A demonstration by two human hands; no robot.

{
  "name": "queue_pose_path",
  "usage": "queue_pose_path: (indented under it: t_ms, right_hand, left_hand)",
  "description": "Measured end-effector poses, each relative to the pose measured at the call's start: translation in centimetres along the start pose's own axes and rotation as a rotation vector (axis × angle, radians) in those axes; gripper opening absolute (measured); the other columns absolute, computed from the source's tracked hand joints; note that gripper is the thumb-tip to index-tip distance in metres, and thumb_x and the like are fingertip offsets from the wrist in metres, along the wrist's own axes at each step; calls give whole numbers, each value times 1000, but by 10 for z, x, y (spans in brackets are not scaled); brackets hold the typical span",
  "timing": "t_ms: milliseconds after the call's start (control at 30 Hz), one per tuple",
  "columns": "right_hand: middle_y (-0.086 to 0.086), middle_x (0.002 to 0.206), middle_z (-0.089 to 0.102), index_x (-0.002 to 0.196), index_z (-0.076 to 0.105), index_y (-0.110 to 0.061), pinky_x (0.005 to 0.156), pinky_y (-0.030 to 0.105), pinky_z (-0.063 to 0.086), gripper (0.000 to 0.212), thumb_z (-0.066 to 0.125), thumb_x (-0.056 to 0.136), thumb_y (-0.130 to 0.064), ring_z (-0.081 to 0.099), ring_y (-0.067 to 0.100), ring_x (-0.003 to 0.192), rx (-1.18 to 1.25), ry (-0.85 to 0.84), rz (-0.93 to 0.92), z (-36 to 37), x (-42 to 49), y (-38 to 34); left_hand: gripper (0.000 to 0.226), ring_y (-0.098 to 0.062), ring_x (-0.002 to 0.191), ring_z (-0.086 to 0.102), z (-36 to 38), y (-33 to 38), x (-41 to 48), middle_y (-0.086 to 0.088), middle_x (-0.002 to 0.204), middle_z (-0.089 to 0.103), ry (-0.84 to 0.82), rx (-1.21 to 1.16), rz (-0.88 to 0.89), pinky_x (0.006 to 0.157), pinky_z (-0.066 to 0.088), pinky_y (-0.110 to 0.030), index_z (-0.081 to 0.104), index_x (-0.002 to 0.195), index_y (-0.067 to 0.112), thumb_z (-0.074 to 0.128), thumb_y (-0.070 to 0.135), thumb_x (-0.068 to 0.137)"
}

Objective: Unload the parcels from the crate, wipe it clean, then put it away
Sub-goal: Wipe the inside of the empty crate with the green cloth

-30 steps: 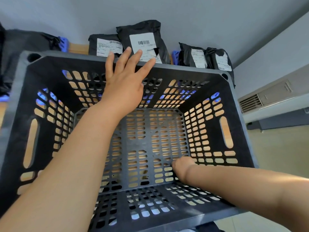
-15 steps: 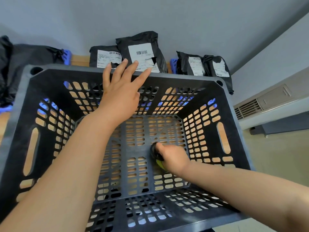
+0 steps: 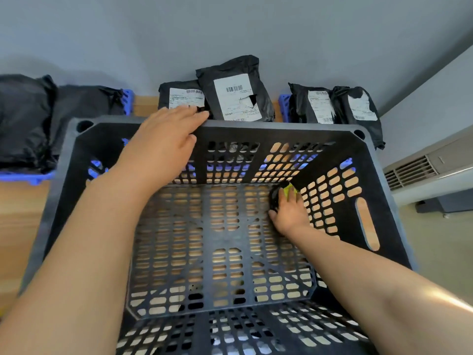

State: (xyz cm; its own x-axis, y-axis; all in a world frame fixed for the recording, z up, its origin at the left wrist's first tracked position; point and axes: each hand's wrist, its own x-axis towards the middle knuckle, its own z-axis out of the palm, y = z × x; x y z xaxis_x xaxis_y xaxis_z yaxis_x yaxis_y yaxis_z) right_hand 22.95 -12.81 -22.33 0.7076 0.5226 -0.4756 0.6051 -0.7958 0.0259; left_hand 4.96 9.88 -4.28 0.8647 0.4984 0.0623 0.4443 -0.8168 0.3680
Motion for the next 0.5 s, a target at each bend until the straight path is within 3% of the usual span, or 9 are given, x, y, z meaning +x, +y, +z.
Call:
queue_pose_path:
  t_ms: [133, 300, 500]
  right_hand:
    - [11, 158, -1, 151, 3, -20, 118, 43, 11, 72, 41, 95, -45, 2, 34, 145, -1, -16, 59, 5, 6, -6]
    - [7, 157, 11, 150, 17, -21, 111, 39, 27, 61, 40, 94, -13, 18, 36, 138, 28, 94, 157, 9, 10, -22]
    - [8, 155, 22, 146, 27, -15, 98, 36, 34, 55, 37, 93, -6, 32, 34, 124, 66, 165, 189, 12, 10, -62]
  left_hand:
    - [55, -19, 142, 26, -17, -37, -11, -1, 154, 28, -32, 162, 32, 113, 11, -29, 26, 148, 23, 43, 15, 97]
    - [57, -25, 134, 40, -32, -71, -21, -1, 148, 40, -22, 264, -13, 109, 32, -43, 31, 147, 24, 47, 13, 94]
    - [51, -27, 125, 48, -29, -76, -23, -2, 141, 50, 46, 243, 51, 100, 40, -44, 39, 143, 20, 46, 10, 94]
